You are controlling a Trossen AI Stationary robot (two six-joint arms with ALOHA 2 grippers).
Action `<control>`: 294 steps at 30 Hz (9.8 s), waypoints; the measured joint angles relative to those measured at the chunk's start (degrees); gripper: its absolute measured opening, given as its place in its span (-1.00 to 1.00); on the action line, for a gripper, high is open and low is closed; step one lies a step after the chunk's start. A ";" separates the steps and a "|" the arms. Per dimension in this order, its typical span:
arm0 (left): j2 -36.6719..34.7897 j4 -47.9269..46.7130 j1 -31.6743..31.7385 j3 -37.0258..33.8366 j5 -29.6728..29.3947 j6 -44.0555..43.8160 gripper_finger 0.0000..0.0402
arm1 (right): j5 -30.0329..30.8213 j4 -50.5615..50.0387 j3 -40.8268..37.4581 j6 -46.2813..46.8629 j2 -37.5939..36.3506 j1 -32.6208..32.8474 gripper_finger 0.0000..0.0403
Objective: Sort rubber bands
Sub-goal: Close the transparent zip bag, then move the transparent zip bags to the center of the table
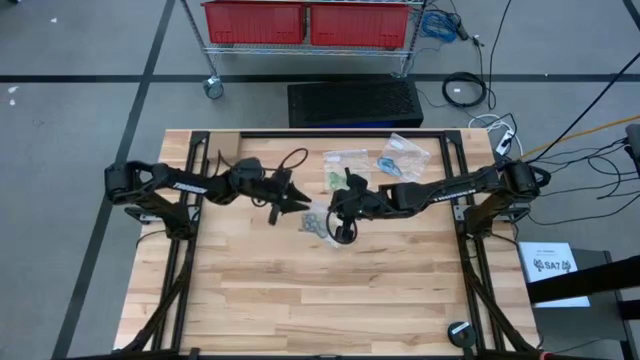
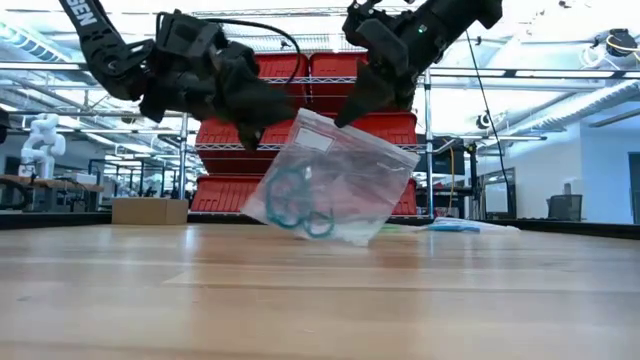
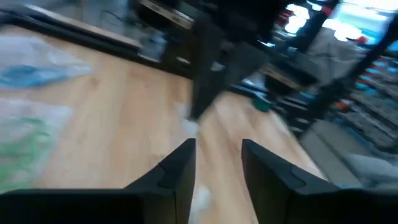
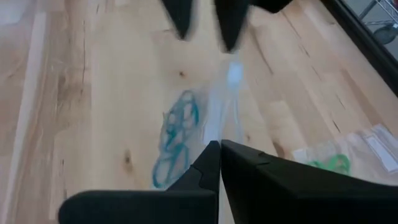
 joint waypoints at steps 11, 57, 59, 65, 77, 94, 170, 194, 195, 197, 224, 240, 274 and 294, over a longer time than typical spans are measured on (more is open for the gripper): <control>-0.02 -11.02 -0.24 3.50 -5.65 9.52 -0.30 | 0.01 0.98 0.00 -1.40 0.01 0.02 -1.00; -0.02 -6.61 -1.88 3.60 -9.18 15.04 -1.00 | -8.40 14.54 0.02 3.13 0.96 -3.94 -0.59; -0.02 -6.29 -1.88 3.60 -9.18 14.96 -1.00 | -8.38 13.95 0.02 3.14 0.94 -3.88 -0.71; 0.00 -5.99 -1.86 3.60 -9.16 13.64 -1.00 | -6.87 12.67 0.02 2.95 0.94 -3.87 -0.96; -0.02 -4.63 -2.19 3.60 -8.70 13.36 -1.00 | -3.96 7.87 0.02 2.92 0.29 -3.87 -0.99; -0.02 -5.25 -2.14 3.60 -9.32 13.24 -1.00 | 6.30 7.98 2.76 -2.61 0.35 2.80 -0.26; -8.33 -9.80 -2.36 3.25 -8.73 13.38 -1.00 | 22.63 -43.80 19.67 16.56 14.36 8.34 -0.98; -8.39 -26.96 -2.45 -4.38 -30.10 14.64 -1.00 | 21.41 -57.70 19.56 25.39 2.71 11.08 -0.45; -8.39 -27.85 -2.45 -4.90 -32.31 15.15 -1.00 | 21.41 -57.70 19.56 25.31 2.43 11.05 -0.45; -8.35 -28.71 -2.45 -5.80 -36.78 15.56 -1.00 | 21.45 -57.72 19.58 25.00 2.09 11.05 -0.46; -10.94 -29.98 -2.08 -5.93 -41.05 16.53 -0.55 | 21.01 -57.06 19.63 24.91 2.12 11.01 -0.46; -25.14 -33.31 -2.02 -1.86 -52.29 26.48 -0.22 | 20.98 -56.22 19.65 25.00 2.12 11.01 -0.46; 5.11 -17.49 -10.99 -1.66 -39.98 25.88 -0.98 | 19.53 -26.04 0.99 17.27 2.41 8.49 -0.99; 11.35 -27.61 -16.45 2.37 -47.20 26.87 -0.99 | 19.52 -23.59 0.11 17.87 2.41 8.94 -1.00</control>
